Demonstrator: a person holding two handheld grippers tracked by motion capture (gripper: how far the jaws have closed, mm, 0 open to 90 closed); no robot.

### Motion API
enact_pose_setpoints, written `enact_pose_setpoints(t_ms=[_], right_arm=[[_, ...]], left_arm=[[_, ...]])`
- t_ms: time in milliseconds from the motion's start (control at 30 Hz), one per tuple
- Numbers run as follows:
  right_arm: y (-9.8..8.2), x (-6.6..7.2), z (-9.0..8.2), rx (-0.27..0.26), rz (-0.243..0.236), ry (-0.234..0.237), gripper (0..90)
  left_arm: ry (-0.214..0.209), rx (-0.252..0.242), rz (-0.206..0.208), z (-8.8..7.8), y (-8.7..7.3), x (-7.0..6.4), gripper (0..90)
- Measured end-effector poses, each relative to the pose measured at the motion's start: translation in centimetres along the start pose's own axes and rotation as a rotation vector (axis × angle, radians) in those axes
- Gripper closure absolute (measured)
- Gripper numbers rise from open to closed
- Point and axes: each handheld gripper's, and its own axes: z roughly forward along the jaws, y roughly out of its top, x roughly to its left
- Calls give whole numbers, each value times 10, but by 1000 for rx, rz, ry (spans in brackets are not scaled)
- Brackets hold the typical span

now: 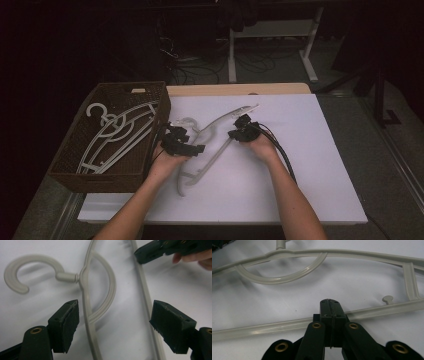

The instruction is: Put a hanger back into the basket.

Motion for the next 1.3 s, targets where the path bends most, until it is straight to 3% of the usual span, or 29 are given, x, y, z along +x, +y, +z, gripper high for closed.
enact_pose_setpoints(t_ms=[200, 433, 767, 933, 1133, 1300], right_arm=[[-3, 0, 1, 7, 4, -1, 890], [-4, -1, 1, 7, 4, 3, 890], [-6, -2, 0, 3, 4, 10, 890], [-7, -2, -6, -15, 11, 21, 889], [-7, -3, -29, -68, 22, 39, 828], [-19, 1, -68, -107, 19, 51, 635]], left_arm=[[38, 71, -5, 11, -11, 4, 257], [19, 119, 8, 16, -16, 4, 494], [35, 61, -24, 12, -15, 7, 768], [39, 28, -30, 9, -14, 6, 790], [17, 3, -13, 6, -9, 2, 824], [13, -16, -4, 1, 0, -1, 824]])
